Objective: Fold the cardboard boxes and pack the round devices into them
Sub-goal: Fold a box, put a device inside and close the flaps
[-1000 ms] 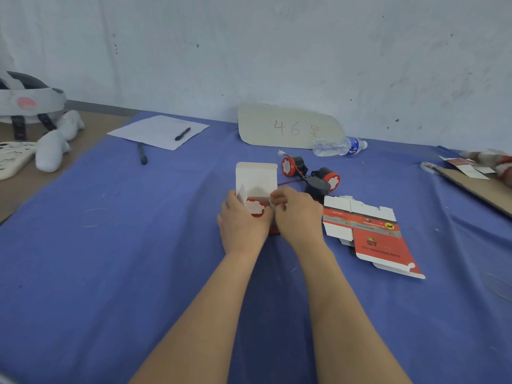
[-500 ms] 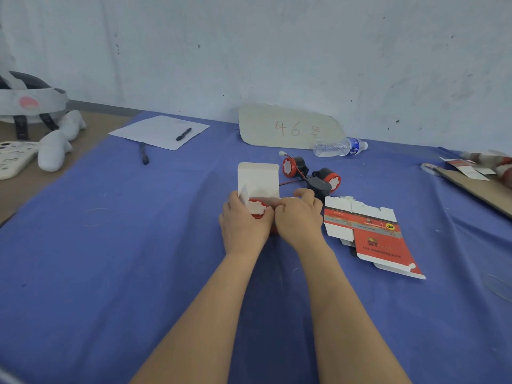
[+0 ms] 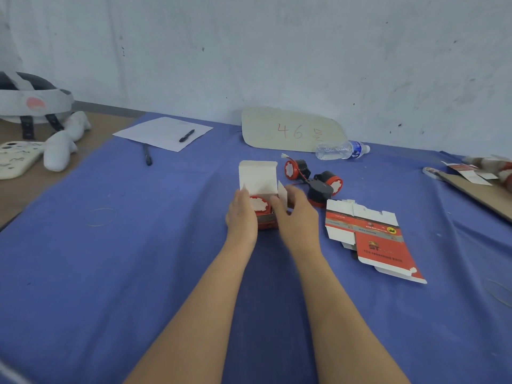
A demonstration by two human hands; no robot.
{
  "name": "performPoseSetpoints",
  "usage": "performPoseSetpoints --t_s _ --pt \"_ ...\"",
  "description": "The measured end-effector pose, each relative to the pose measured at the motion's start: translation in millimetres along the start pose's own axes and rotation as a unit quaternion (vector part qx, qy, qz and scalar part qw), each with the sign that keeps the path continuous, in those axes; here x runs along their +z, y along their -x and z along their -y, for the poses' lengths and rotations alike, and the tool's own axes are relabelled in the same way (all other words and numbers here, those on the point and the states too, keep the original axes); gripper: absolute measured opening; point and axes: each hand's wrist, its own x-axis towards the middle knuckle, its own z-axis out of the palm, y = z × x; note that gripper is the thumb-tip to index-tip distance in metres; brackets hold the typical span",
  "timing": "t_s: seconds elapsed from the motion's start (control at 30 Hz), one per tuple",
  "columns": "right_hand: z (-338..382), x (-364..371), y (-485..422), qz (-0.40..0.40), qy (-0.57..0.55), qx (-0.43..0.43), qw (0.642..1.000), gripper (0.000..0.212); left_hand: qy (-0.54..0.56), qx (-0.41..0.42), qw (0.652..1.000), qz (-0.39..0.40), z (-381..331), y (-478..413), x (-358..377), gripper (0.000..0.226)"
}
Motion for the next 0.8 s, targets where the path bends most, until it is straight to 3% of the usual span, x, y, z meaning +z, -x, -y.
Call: performPoseSetpoints --t_s 0.13,0.3,0.4,0.5,0.6,0.8 --pt "-4 -1 -3 0.0 -0.033 0.026 0.999 0.012 -0.055 0.048 0.997 0.002 -1 4 3 0.032" --pt "-8 2 -4 0.021 -0.075 0.085 0.993 0.017 -0.053 0.059 0.997 -0.002 -2 12 2 0.047" --pt "-8 -2 -6 -0.003 -0.15 0.116 0.982 0.02 -0.053 0.06 0.997 0.001 0 12 2 0.033" --pt "-10 -3 -6 -0.067 -0.087 0.084 0.99 0.036 -0.076 0.069 0.995 -0.011 4 8 3 0.02" --pt "-12 -6 -6 -0.114 -0.016 0.038 0.993 0.033 -0.08 0.073 0.994 -0.009 6 8 3 0.017" --pt "-12 -15 -8 -0.157 0.183 -0.008 0.97 0.019 -0.197 0.102 0.975 0.004 18 4 4 0.071"
